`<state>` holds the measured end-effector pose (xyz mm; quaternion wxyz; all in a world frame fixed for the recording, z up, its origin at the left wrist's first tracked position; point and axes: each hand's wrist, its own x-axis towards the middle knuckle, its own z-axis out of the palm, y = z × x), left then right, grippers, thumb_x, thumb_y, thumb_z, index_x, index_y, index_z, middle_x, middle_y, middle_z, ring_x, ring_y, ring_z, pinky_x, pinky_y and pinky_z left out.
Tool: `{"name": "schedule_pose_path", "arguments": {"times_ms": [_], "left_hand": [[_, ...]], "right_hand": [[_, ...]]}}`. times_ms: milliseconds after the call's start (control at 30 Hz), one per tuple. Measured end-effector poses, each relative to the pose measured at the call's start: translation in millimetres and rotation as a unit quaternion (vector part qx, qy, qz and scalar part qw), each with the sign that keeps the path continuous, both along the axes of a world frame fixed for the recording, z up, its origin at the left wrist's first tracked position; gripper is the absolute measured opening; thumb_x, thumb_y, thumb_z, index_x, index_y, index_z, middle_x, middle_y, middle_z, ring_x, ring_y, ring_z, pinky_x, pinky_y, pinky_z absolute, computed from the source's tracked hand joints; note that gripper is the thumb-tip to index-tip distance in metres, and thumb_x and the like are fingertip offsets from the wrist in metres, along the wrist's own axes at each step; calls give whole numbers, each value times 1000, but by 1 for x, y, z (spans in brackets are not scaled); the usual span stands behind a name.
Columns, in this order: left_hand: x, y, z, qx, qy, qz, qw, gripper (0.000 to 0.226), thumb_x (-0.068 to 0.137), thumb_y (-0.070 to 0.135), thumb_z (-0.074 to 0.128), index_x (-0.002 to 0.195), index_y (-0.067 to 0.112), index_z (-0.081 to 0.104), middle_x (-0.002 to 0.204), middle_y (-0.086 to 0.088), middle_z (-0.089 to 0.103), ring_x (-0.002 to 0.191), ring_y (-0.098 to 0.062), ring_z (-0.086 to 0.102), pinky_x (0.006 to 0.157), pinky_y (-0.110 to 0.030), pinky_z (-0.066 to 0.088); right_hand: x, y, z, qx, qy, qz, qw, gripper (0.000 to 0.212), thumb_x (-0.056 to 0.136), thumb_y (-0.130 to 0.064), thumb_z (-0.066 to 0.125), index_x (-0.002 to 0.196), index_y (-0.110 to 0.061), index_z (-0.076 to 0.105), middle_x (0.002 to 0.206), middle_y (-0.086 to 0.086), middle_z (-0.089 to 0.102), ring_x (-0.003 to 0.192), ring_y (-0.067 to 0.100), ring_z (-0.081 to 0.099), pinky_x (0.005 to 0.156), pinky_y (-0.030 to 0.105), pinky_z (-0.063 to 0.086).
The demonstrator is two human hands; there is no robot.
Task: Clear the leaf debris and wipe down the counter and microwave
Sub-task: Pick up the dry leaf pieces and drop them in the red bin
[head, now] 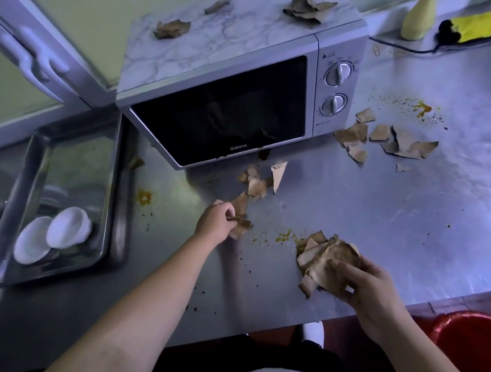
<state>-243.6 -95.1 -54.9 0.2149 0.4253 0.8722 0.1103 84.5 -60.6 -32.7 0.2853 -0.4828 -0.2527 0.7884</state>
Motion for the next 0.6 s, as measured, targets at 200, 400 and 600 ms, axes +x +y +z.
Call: {"name": "schedule_pose_path", "arguments": {"times_ms": [200,400,600], "left_hand": [[2,-20,3,44,7,-1,999,19,80,17,79,73,23,62,111,11,45,109,-11,33,88,-19,24],[-5,-13,26,64,-194,55,977,25,78,8,78,70,20,58,77,0,68,67,-13,55,66,-27,43],[-2,4,32,71,-355,158,919,22,84,-4,71,83,13,57,88,-9,65,72,-19,68,62,-28,60]], "right_hand": [[-6,3,-3,-4,18,-5,1000,31,73,-4,74,103,3,69,92,20,72,80,27,72,74,50,62],[-9,-2,-8,-14,18,-18,1000,15,77,-1,72,91,-4,74,87,17,74,75,24,73,65,41,61],[-6,-3,-2,-22,13,-27,999,23,69,-4,76,92,-3,73,83,14,74,71,23,73,65,45,62]]}}
